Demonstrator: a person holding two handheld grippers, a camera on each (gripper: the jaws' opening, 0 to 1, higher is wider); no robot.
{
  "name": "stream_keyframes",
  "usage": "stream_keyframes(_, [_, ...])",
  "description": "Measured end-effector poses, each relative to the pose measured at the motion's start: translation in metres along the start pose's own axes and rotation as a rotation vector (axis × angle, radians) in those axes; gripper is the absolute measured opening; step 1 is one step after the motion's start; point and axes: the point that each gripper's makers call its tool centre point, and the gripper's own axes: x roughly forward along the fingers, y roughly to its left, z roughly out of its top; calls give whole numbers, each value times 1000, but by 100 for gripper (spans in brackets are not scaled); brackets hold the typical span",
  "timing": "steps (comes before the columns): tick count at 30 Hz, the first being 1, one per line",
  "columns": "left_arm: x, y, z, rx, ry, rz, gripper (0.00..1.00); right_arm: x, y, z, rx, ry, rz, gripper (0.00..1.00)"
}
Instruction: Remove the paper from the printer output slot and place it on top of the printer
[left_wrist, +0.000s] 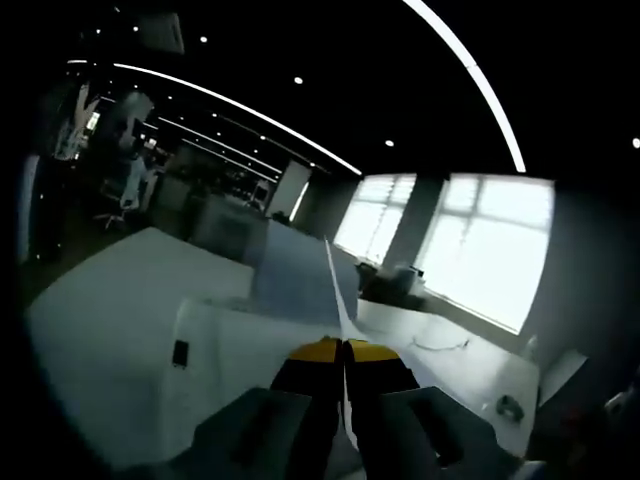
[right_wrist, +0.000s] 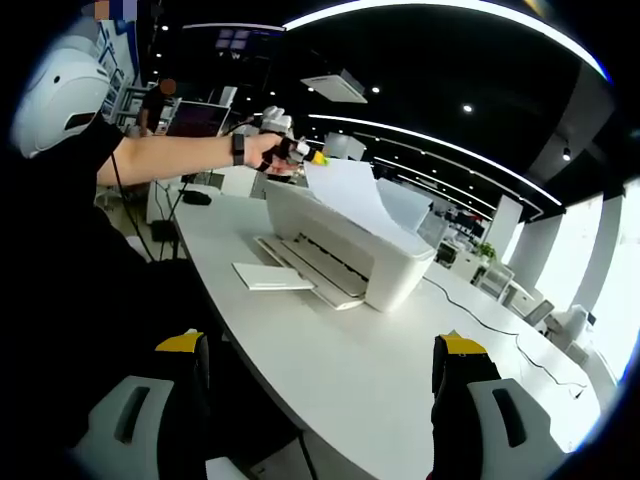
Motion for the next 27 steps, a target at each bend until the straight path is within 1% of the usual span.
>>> stream_keyframes(27, [-6,5,7,-9,-57,17,5,0,-1,3,-3,-1,-2,88])
